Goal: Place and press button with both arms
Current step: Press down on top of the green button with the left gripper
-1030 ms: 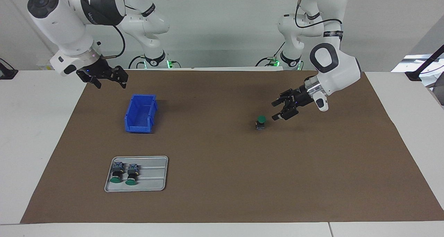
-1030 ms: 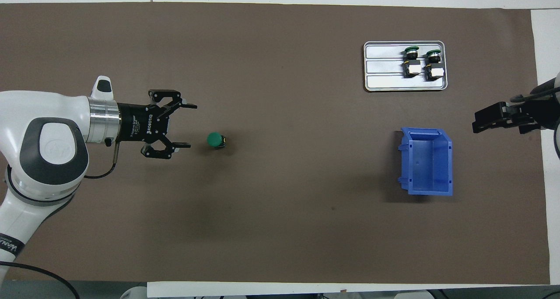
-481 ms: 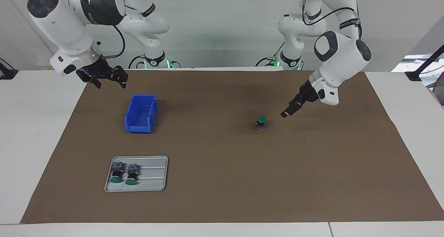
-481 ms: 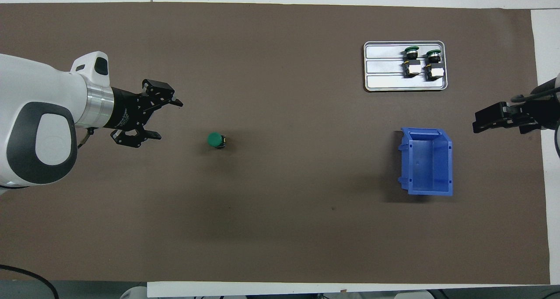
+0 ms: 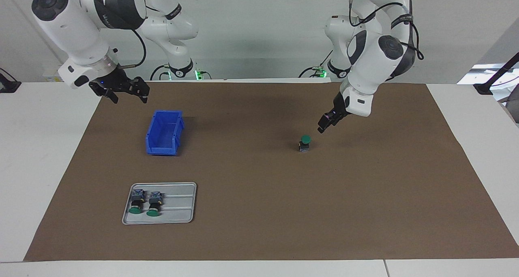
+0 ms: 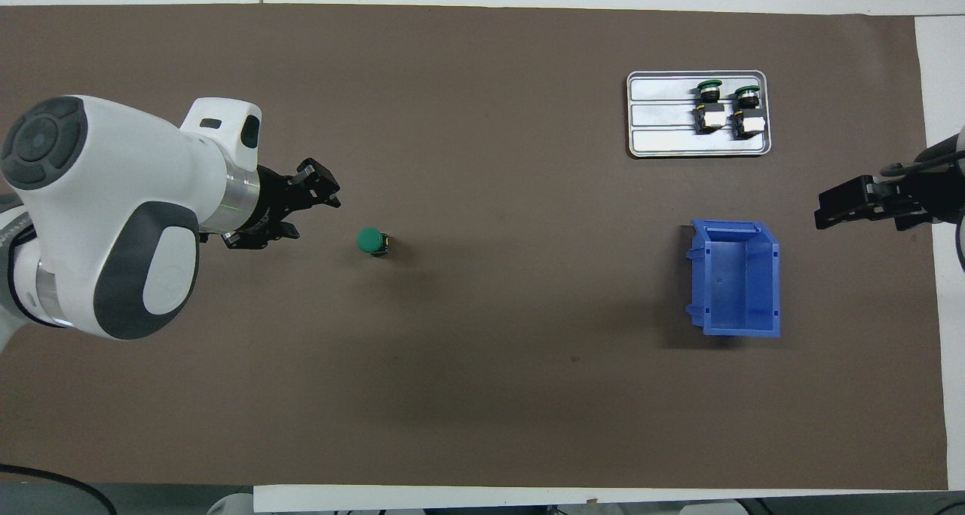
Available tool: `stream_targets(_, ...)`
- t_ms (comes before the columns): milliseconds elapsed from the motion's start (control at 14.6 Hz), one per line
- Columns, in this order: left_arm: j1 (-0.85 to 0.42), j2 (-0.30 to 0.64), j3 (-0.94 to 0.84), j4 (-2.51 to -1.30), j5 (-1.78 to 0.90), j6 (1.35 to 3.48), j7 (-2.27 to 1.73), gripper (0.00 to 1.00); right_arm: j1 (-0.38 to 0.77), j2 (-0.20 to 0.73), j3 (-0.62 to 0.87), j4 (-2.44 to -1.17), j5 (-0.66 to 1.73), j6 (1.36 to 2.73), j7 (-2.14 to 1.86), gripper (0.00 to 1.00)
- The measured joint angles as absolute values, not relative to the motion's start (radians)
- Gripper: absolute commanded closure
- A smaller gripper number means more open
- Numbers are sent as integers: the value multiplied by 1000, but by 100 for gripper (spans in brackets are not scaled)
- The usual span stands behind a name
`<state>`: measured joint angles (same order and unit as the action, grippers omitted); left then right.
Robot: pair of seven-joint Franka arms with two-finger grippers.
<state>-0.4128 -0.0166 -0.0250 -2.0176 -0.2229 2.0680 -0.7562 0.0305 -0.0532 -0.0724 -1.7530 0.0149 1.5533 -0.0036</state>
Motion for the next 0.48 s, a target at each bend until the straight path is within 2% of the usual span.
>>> stream_targets(206, -454, -12, -27, -2020, -182, 2064, -672, 89, 30, -53, -72, -1753, 15, 1553, -4, 2)
stream_targets(343, -477, 1, -27, -2026, -155, 2063, -656, 97, 30, -53, -72, -1753, 15, 1553, -4, 2)
stream_targets(481, -494, 27, -27, -2028, -147, 2073, -650, 100, 30, -53, -72, -1753, 15, 1553, -4, 2)
